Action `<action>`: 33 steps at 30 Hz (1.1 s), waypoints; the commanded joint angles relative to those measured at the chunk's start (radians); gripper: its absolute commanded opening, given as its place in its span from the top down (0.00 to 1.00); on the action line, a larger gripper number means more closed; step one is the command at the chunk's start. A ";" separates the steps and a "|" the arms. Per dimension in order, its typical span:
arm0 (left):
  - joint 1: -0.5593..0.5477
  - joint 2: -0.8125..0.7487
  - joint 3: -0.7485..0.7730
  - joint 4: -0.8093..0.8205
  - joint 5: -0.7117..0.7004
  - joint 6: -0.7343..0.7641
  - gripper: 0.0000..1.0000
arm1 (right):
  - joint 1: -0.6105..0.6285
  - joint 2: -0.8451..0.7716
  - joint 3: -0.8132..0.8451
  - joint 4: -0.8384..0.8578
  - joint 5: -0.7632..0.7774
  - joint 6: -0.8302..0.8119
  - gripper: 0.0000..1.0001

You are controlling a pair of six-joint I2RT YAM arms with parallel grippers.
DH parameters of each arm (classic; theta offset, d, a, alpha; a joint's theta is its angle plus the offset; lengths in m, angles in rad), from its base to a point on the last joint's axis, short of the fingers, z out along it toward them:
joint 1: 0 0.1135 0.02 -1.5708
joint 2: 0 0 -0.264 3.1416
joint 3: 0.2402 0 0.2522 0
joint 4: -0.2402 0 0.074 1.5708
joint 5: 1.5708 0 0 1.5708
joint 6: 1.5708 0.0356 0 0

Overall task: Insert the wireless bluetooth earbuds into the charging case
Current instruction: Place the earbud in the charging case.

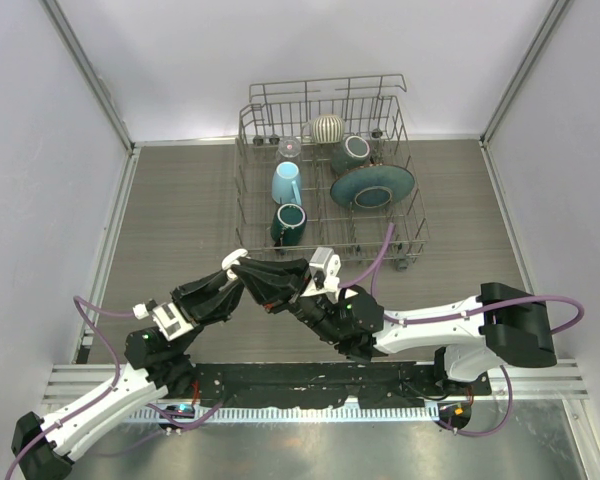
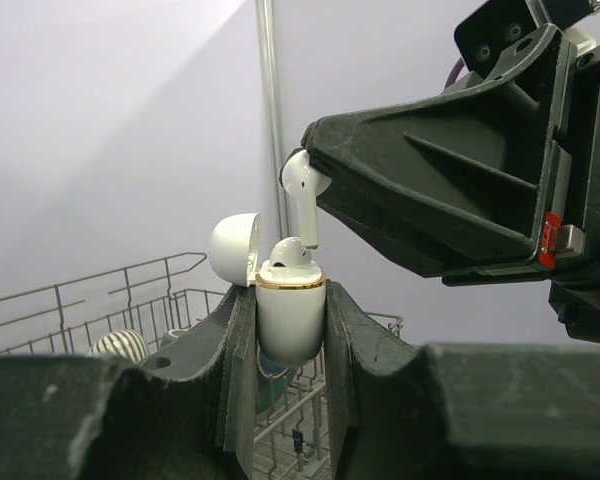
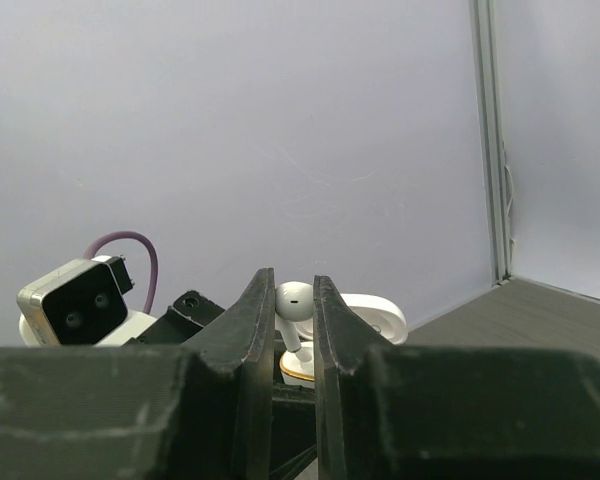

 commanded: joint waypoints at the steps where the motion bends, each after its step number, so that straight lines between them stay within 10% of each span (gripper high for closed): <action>1: 0.005 0.007 -0.006 0.068 -0.015 0.010 1.00 | 0.007 -0.034 0.045 0.359 -0.022 0.015 0.99; 33: 0.005 0.008 0.015 0.094 0.011 -0.002 1.00 | 0.004 0.032 0.011 0.361 0.084 -0.015 0.99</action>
